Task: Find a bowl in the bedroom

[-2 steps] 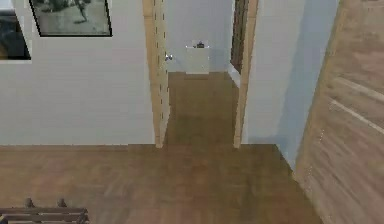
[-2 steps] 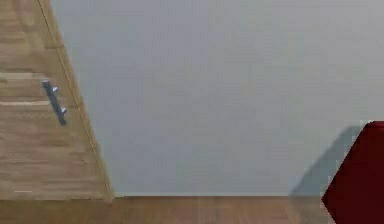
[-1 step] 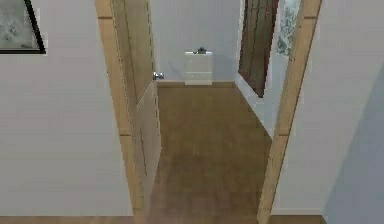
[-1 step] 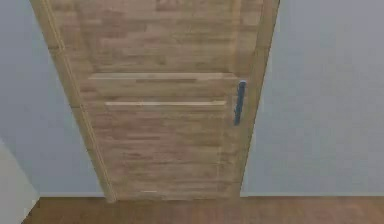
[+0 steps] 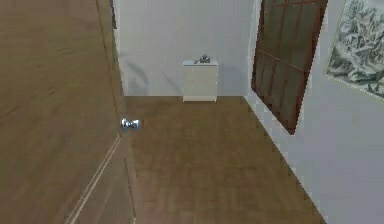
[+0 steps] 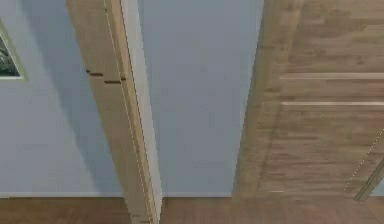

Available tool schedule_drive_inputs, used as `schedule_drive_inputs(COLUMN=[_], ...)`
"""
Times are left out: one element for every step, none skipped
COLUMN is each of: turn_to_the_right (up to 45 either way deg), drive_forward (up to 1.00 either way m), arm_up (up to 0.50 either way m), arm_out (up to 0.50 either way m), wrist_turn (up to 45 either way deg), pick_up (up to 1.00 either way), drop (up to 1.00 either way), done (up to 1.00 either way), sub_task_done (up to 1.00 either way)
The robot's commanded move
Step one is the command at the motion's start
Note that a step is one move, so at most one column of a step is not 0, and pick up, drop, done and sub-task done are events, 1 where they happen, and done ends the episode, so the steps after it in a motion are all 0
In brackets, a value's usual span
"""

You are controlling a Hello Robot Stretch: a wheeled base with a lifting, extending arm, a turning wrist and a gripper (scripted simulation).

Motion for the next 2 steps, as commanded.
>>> schedule_drive_inputs(turn_to_the_right=[0.0, 0.0], drive_forward=[0.70, 1.00], arm_up=[0.00, 0.00], arm_out=[0.00, 0.00], wrist_turn=[0.0, 0.0], pick_up=[0.00, 0.00], drop=[0.00, 0.00], done=[0.00, 0.00], sub_task_done=[0.00, 0.00])
